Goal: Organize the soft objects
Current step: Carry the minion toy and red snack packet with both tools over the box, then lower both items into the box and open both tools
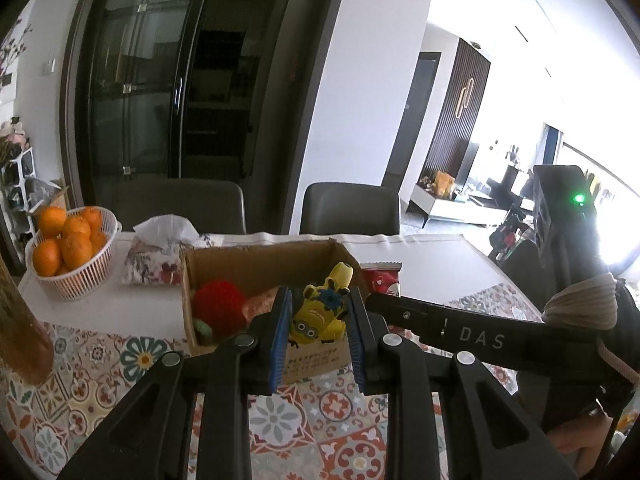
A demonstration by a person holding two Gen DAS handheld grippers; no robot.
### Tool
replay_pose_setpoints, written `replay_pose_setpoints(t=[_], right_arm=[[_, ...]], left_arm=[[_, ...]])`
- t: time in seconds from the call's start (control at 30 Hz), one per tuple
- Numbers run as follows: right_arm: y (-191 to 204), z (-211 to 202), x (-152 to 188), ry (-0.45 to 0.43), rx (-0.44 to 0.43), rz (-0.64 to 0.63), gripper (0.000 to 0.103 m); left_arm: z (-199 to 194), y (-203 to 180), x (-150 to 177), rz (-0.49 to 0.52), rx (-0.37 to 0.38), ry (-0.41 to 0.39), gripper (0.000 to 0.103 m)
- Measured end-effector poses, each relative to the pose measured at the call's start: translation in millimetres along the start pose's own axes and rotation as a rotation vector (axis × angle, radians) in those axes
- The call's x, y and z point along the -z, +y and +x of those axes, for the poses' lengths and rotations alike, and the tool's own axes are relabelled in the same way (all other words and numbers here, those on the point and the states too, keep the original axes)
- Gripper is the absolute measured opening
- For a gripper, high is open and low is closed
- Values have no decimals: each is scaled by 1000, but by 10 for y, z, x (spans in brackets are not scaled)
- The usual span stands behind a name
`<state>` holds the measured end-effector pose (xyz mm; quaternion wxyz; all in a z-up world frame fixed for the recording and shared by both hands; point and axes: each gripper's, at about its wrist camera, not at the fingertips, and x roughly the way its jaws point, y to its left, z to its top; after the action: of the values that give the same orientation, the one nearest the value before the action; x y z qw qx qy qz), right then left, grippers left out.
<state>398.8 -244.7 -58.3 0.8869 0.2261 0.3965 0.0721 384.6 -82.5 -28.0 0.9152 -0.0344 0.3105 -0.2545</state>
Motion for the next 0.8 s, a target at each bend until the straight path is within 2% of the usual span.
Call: replay_pose_setpoints(t=[0.47,0.8], right_arm=[[-7,188,-297,-17,5,-7,26],[-91,425,-432,7,26,-3,26]], left_arm=[[242,88,-297,26,-10,-11,27],[511,149,-412,44,-18,22,27]])
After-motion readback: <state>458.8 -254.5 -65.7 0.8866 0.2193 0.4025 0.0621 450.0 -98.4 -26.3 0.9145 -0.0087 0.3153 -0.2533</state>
